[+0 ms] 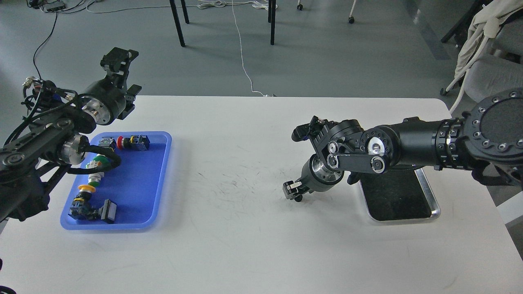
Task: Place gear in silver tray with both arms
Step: 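Extend the right gripper to the gear on the table and grasp it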
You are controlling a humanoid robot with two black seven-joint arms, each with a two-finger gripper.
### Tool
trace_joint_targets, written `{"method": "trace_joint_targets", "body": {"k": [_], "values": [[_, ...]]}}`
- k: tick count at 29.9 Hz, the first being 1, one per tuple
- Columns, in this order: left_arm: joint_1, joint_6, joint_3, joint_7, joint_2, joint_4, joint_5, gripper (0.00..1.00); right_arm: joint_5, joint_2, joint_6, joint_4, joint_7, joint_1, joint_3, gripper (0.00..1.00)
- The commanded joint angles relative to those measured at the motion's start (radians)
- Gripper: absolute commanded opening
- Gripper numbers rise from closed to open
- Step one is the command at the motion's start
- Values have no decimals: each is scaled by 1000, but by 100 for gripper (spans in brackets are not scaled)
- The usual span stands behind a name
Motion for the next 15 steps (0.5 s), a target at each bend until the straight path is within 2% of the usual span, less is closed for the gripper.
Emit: {"method": "trace_joint_targets", "body": {"k": [1,12,15], "values": [[0,0,0,0,-2,0,0,98,-1,0,0,5,0,0,0,49],[-1,0,0,0,0,0,-1,98,-1,0,0,17,0,-4,-3,48],[-1,0,0,0,0,0,-1,98,-1,0,0,17,0,-4,-3,43]]}}
